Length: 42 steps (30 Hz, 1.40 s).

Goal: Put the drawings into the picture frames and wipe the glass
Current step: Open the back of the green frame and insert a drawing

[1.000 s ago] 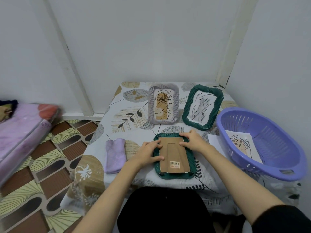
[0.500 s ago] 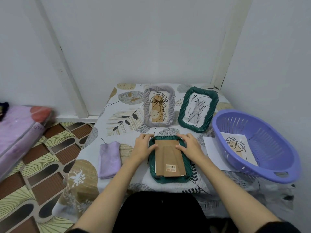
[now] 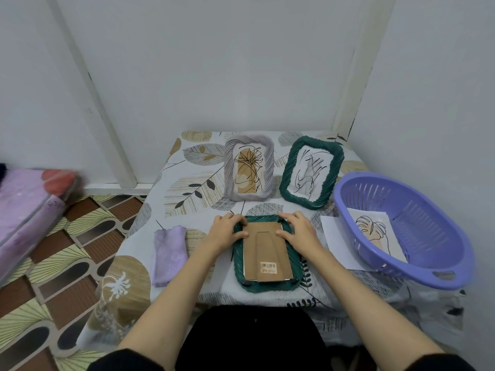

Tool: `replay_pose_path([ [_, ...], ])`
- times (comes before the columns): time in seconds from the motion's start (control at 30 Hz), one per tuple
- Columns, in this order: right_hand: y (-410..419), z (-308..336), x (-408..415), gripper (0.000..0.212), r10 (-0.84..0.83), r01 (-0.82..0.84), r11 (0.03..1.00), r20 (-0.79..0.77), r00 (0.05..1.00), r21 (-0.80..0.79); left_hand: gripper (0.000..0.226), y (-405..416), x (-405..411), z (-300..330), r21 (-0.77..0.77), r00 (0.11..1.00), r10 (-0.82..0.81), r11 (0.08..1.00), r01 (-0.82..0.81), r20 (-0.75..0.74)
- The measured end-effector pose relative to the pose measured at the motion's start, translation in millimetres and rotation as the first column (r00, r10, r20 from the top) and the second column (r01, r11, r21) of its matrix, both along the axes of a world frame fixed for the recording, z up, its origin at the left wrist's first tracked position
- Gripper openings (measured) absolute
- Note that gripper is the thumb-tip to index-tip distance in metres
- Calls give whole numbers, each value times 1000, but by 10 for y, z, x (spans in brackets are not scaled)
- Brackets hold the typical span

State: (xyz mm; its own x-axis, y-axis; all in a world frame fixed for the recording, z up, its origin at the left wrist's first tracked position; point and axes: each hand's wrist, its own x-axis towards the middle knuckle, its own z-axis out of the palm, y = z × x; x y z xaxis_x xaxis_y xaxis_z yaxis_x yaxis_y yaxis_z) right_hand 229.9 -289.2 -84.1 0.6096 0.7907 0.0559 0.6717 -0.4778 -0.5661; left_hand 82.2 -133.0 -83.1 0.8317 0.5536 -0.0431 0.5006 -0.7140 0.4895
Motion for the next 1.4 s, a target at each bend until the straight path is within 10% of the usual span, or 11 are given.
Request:
replay_pose_path([
  [0.33, -31, 8, -80, 37, -45, 44, 998, 17, 999, 49, 39, -212, -166, -120, -22, 969, 121, 993, -119, 217],
  [0.9, -464, 201, -231, 45, 78, -72, 996, -109, 991, 58, 67, -576, -367, 96, 50, 989, 56, 998, -49, -134],
  [1.4, -853, 201, -353, 38, 279, -265, 941, 41, 959, -208, 69, -791, -447, 63, 65, 994, -20, 998, 28, -112],
])
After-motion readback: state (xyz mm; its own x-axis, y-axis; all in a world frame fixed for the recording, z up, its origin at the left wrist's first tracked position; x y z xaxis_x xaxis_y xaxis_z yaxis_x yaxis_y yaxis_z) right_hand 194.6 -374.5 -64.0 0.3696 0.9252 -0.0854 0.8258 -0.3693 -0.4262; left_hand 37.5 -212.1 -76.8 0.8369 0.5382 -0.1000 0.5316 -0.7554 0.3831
